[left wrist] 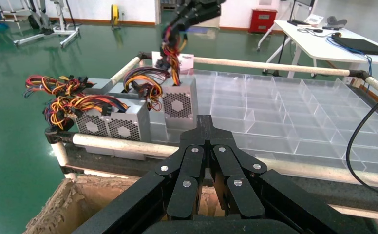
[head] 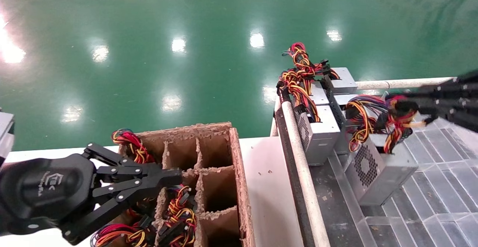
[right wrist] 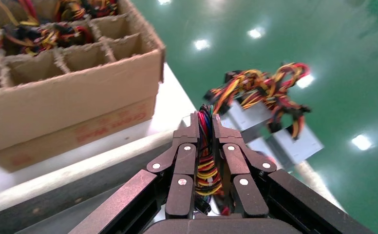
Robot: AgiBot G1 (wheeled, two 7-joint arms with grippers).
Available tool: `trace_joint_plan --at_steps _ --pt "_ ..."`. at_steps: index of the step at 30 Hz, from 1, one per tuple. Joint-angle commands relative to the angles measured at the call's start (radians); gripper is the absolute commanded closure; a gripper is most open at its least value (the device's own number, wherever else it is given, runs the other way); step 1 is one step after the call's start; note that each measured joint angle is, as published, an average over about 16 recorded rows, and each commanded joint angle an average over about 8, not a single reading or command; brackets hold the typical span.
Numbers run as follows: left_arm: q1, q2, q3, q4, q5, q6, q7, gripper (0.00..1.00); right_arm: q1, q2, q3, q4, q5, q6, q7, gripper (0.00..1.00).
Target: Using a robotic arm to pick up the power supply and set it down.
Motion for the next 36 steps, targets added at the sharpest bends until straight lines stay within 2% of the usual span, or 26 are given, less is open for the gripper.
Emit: trace_joint_plan --at_steps 1,4,12,25,36 --pt "0.0 0.0 0.0 0.0 0.0 0.0 0.0 1.0 0.002 0.006 -0.02 0.019 0.004 -0.001 0.004 1.0" --pt "0.0 0.0 0.0 0.0 0.0 0.0 0.0 1.0 0.012 0.026 -0.05 0.059 0.009 0.0 0.026 0.98" --pt "0.0 0.0 0.0 0.0 0.0 0.0 0.0 1.0 0.062 0.065 -0.104 0.121 -0.007 0.009 0.09 0.02" --pt "0.0 0.0 0.0 0.0 0.0 0.0 0.0 1.0 0.125 0.064 -0.136 0.119 -0.047 0.025 0.129 0.0" --pt "0.0 0.0 0.0 0.0 0.0 0.0 0.0 1.0 0.141 0.061 -0.138 0.114 -0.02 0.03 0.126 0.0"
